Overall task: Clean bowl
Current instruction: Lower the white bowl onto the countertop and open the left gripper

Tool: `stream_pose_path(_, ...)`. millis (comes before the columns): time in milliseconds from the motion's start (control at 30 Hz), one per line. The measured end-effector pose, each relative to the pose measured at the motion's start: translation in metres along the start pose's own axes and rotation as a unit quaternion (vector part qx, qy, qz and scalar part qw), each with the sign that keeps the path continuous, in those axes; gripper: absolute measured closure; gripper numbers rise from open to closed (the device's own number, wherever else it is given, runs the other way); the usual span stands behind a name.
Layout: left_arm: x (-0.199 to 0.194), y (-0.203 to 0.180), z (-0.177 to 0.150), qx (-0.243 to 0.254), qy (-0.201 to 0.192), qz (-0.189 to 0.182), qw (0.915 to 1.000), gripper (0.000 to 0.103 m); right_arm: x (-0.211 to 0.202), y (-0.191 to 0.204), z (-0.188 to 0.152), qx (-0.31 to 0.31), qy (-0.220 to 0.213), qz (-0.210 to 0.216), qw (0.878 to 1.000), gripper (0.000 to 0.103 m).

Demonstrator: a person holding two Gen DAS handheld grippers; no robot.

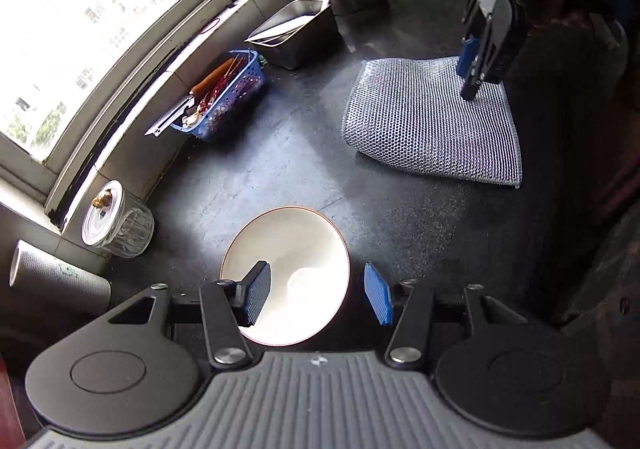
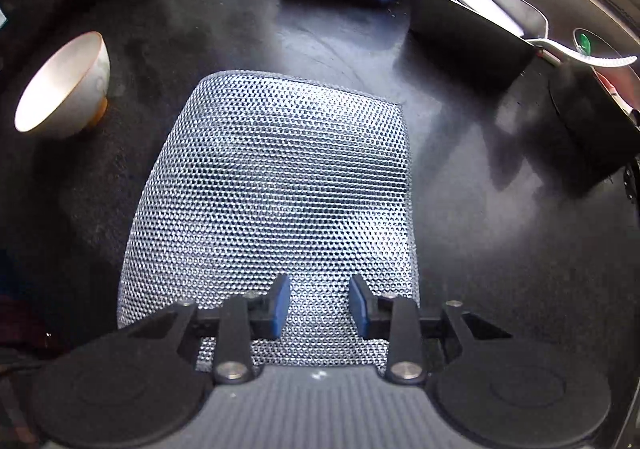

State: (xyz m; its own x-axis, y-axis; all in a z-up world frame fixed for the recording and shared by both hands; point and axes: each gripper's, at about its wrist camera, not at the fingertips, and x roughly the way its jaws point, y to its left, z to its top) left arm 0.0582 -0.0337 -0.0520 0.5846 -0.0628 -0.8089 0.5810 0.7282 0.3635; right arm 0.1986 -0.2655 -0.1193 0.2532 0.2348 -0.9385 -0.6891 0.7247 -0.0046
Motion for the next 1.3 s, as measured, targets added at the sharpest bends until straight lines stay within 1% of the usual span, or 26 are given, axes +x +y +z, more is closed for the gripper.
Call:
stream_pose_path(67,-0.002,0.001,0.000,-0.019,-0.005,-0.001,0.9998,0.053,-0.007,-0.002,-0.003,0.009,-0.008,0.005,1.000,0.067)
stream_pose_path(167,-0.002,0.000,0.001,-0.033,-0.009,-0.003,0.9994,0.053,-0.015,0.004,0.002,0.014,-0.036,0.020,0.999,0.066)
stream_pose_path(267,-0.004,-0.003,0.002,-0.036,-0.011,-0.004,0.9993,0.053,-0.015,0.021,0.012,-0.011,-0.067,0.039,0.997,0.066)
stream_pose_path(333,-0.005,-0.004,0.002,-0.037,-0.011,-0.005,0.9992,0.053,-0.005,0.035,0.020,-0.027,-0.067,0.061,0.996,0.066)
stream_pose_path(400,-0.007,-0.005,0.001,-0.039,-0.011,-0.003,0.9992,0.053,0.008,0.046,0.023,-0.032,-0.053,0.058,0.996,0.066)
stream_pose_path(433,-0.009,-0.005,0.000,-0.041,-0.012,-0.002,0.9991,0.053,0.012,0.047,0.022,-0.025,-0.047,0.054,0.997,0.066)
stream_pose_path(500,-0.012,-0.004,-0.002,-0.050,-0.016,-0.004,0.9986,0.053,0.014,0.042,0.011,0.010,-0.039,0.051,0.998,0.065)
stream_pose_path(567,-0.013,-0.003,-0.004,-0.059,-0.017,-0.008,0.9980,0.053,0.009,0.037,-0.001,0.040,-0.034,0.057,0.997,0.065)
stream_pose_path(600,-0.013,-0.002,-0.005,-0.064,-0.018,-0.010,0.9978,0.053,0.007,0.039,-0.005,0.043,-0.031,0.062,0.997,0.062)
stream_pose_path(667,-0.013,-0.001,-0.007,-0.071,-0.019,-0.012,0.9972,0.053,0.005,0.046,-0.007,0.043,-0.025,0.076,0.996,0.060)
stream_pose_path(767,-0.013,0.003,-0.007,-0.083,-0.022,-0.006,0.9963,0.053,0.010,0.059,0.004,0.042,-0.038,0.082,0.995,0.060)
stream_pose_path(867,-0.013,0.008,-0.005,-0.102,-0.029,0.001,0.9944,0.053,0.018,0.058,0.024,0.060,-0.058,0.063,0.995,0.060)
stream_pose_path(933,-0.014,0.010,-0.005,-0.114,-0.033,0.006,0.9929,0.053,0.021,0.055,0.034,0.072,-0.058,0.051,0.994,0.060)
stream_pose_path(1000,-0.014,0.012,-0.006,-0.132,-0.037,0.009,0.9905,0.053,0.019,0.053,0.034,0.081,-0.055,0.053,0.994,0.060)
stream_pose_path(1133,-0.011,0.015,-0.010,-0.177,-0.044,0.019,0.9830,0.051,0.007,0.048,0.026,0.104,-0.058,0.062,0.991,0.052)
stream_pose_path(1167,-0.011,0.016,-0.011,-0.188,-0.045,0.022,0.9809,0.049,0.003,0.048,0.025,0.110,-0.061,0.063,0.990,0.049)
stream_pose_path(1200,-0.014,0.016,-0.011,-0.200,-0.048,0.024,0.9782,0.042,-0.002,0.049,0.025,0.116,-0.066,0.065,0.989,0.046)
stream_pose_path(1233,-0.017,0.017,-0.010,-0.213,-0.052,0.027,0.9754,0.039,-0.008,0.051,0.025,0.121,-0.073,0.067,0.988,0.038)
stream_pose_path(1267,-0.020,0.017,-0.010,-0.225,-0.055,0.029,0.9724,0.037,-0.017,0.053,0.025,0.126,-0.081,0.069,0.986,0.032)
stream_pose_path(1300,-0.023,0.017,-0.009,-0.237,-0.058,0.031,0.9692,0.035,-0.024,0.055,0.026,0.129,-0.089,0.068,0.985,0.022)
